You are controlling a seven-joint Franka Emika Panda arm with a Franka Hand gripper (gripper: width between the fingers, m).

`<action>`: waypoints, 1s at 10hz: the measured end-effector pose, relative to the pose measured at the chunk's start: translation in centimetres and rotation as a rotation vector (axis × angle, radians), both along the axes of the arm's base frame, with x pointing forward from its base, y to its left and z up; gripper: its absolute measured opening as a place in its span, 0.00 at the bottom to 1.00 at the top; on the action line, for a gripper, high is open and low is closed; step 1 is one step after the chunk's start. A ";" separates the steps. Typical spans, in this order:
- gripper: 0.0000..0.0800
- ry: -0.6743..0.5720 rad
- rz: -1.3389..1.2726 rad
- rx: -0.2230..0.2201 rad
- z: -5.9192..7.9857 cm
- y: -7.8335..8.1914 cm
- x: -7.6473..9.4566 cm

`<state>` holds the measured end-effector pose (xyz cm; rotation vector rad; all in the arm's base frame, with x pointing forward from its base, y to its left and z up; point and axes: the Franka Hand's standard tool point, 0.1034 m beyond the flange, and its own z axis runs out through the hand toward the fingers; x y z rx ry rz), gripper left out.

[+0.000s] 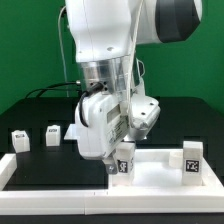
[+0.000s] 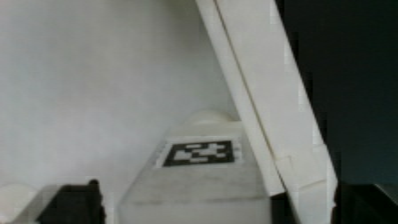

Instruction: Assemble square table

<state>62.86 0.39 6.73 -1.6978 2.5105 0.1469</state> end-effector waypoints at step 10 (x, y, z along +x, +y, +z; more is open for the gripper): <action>0.81 0.000 0.209 0.036 1.9 2.9 -0.9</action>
Offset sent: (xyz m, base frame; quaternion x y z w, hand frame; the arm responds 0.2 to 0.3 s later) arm 0.0000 0.0000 0.0000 0.0000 0.0000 0.0000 1.0000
